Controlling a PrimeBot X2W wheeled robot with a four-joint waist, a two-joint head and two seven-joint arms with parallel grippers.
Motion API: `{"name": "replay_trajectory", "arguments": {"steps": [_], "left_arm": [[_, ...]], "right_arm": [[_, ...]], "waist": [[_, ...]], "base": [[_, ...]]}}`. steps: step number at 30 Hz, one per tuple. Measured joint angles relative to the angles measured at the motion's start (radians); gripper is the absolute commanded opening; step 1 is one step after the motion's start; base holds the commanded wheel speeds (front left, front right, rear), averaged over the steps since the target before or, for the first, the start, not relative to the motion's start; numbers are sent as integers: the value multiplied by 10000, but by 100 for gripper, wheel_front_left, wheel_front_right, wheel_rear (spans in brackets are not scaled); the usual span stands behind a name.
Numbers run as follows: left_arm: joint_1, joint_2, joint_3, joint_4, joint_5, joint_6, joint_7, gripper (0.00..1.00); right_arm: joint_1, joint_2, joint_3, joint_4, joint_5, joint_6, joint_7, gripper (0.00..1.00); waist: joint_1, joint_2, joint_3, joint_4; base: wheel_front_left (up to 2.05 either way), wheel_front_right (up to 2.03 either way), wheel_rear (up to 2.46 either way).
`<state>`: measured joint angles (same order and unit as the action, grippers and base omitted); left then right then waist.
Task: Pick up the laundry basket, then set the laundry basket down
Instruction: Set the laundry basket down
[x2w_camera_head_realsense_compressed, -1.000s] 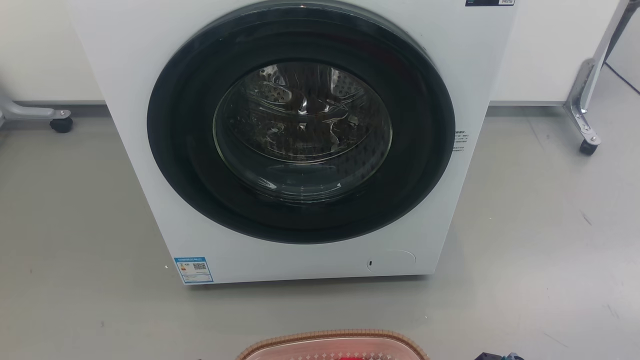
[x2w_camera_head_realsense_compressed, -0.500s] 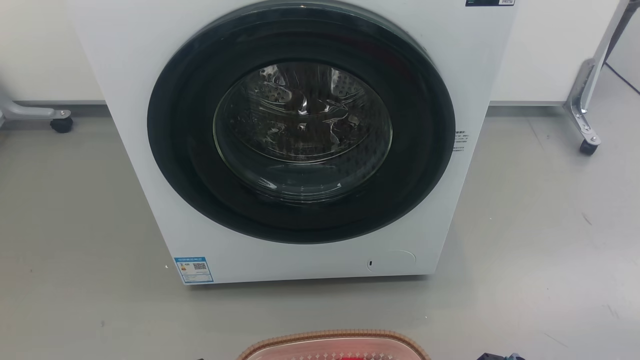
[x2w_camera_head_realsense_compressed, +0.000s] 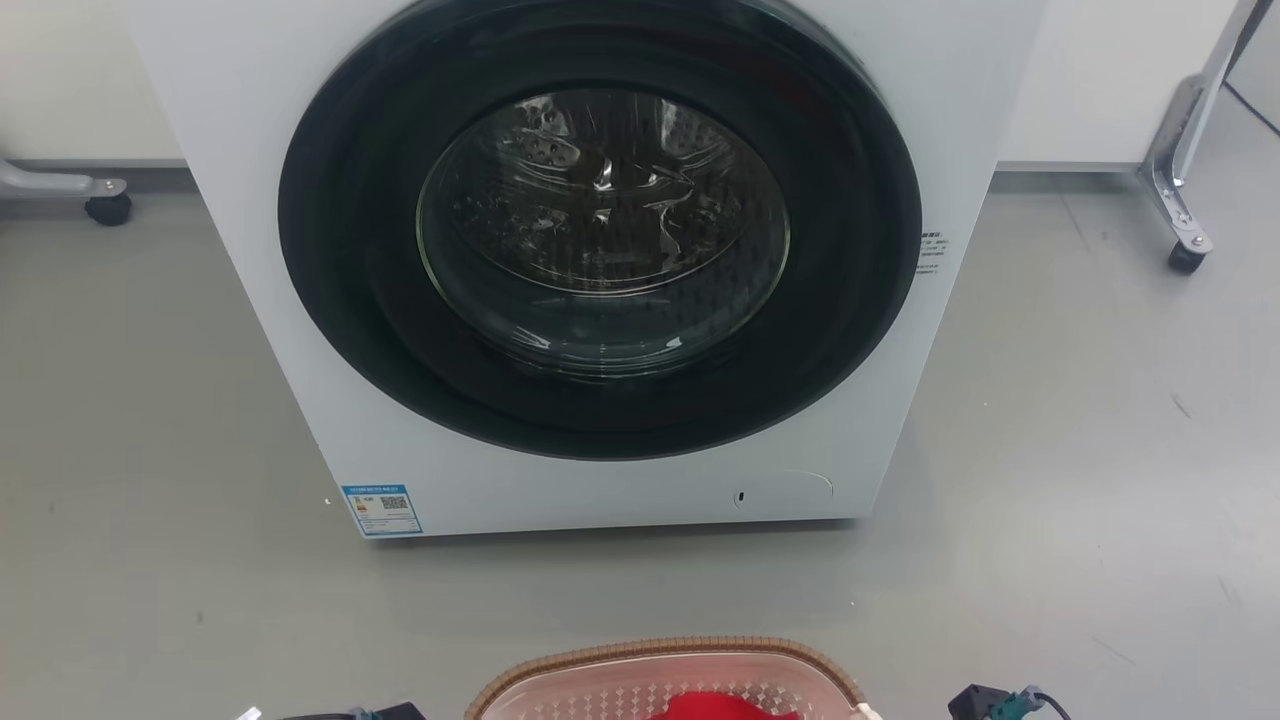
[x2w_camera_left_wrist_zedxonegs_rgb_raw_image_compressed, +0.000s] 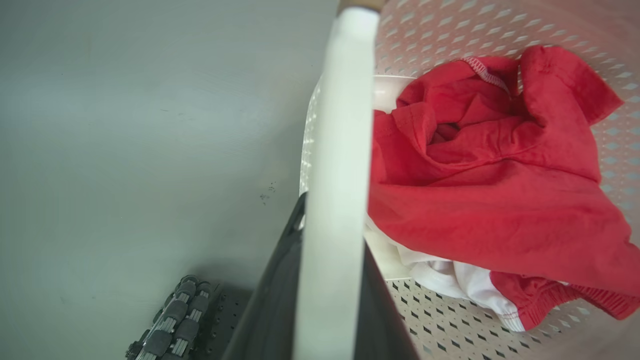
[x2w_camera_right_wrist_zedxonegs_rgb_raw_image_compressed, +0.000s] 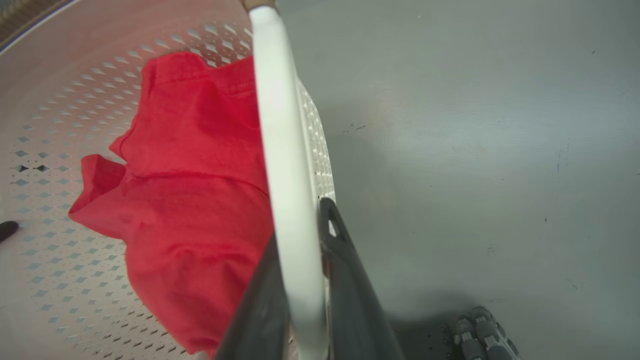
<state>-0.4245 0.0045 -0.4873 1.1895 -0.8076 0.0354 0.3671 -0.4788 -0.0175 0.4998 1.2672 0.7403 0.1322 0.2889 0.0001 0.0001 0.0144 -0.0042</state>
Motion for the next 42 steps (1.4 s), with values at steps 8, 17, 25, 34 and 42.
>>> {"name": "replay_trajectory", "arguments": {"steps": [8,17,25,34,42], "left_arm": [[-295,21,-144,-132,-88,63,-178,0],[-986,25,-242,-280,-88,84,-493,0],[-1903,59,-230,-276,8,86,-892,0],[-2885,238,-222,-337,136,84,-1429,0],[-3837,464,-221,-412,272,65,-1868,0]], "right_arm": [[-381,-56,50,-2,-10,0,-77,0],[-1122,-190,15,-100,-10,0,-226,0],[-1990,-299,-29,-334,-13,-6,-497,0],[-2909,-297,-71,-579,-46,-100,-920,0],[-3813,-305,-73,-773,-194,-127,-1333,0]], "waist": [[0,0,487,-2],[1,0,1357,-12],[2,1,2395,-45],[2,1,3688,-121],[2,1,5019,-253]], "base": [[0,0,0],[0,0,0],[0,0,0],[0,0,0],[0,0,0]]}}
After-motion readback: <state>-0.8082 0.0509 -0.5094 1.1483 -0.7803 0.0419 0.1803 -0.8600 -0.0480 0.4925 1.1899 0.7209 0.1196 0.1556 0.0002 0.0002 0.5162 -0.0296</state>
